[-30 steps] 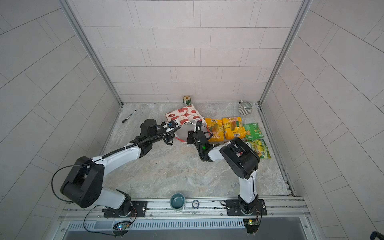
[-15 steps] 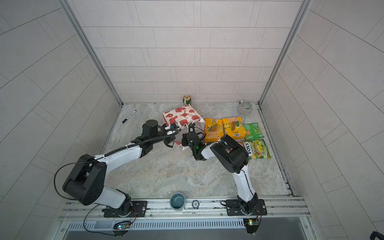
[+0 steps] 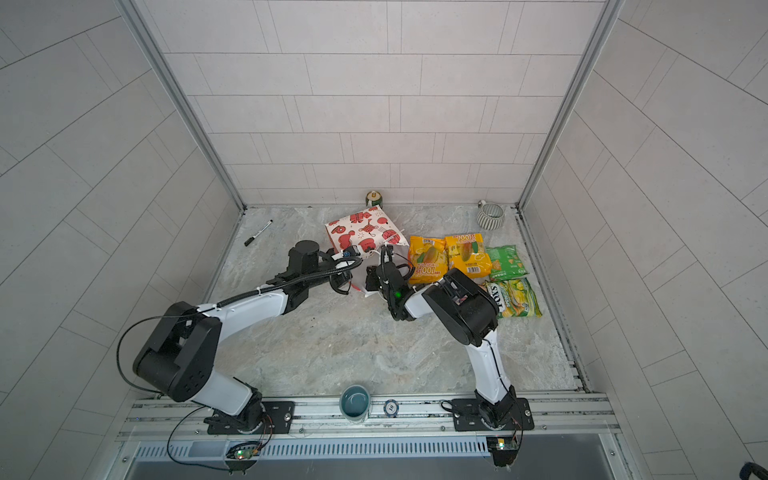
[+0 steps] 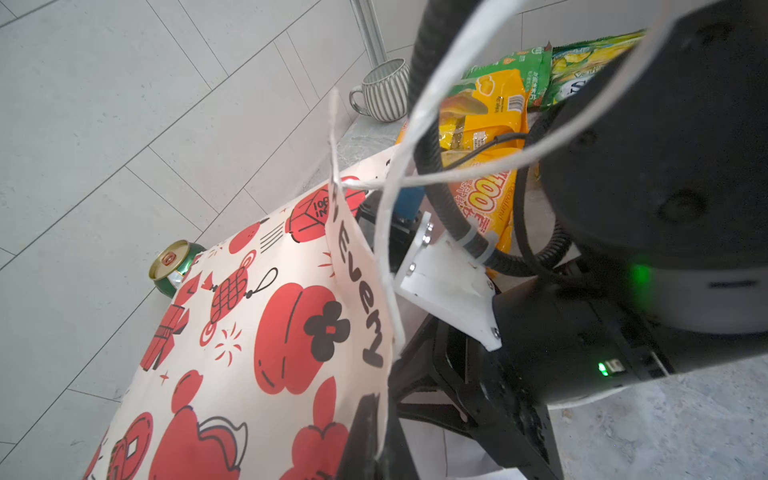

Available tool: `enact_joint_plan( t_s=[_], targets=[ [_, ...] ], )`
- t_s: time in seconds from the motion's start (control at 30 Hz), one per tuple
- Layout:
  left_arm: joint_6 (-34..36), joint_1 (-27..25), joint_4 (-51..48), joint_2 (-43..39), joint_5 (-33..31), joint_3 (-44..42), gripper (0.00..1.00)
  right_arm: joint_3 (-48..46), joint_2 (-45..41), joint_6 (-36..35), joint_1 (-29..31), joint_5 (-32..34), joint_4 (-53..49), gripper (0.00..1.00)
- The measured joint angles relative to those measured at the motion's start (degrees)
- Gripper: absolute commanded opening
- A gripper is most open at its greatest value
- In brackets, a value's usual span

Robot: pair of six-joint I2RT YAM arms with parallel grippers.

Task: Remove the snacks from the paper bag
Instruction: 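Move the right gripper back over the bag and lower it inside, then push the right gripper down toward the green Fox's Spring Tea pack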

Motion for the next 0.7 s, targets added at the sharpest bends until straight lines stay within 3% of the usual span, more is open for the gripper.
enact_joint_plan(
  t_s=[0.3,0.43,0.7],
  targets=[
    [-0.7,0.0,0.02,-2.8,-1.55,-0.02,0.0,-1.92,-0.7,2.34,-0.5,-0.31,3.54,0.21],
    [-1.25,0.0,0.11,-2.73,-1.88,-0.02,0.0,-4.07,-3.8,3.72,-1.46,-0.31,3.13,0.28],
    [-2.45,0.0,0.94,-2.73,-1.97,-0.02,0.0,1.99,-8.04,8.63,-2.78,-1.62,0.26,0.31]
  ],
)
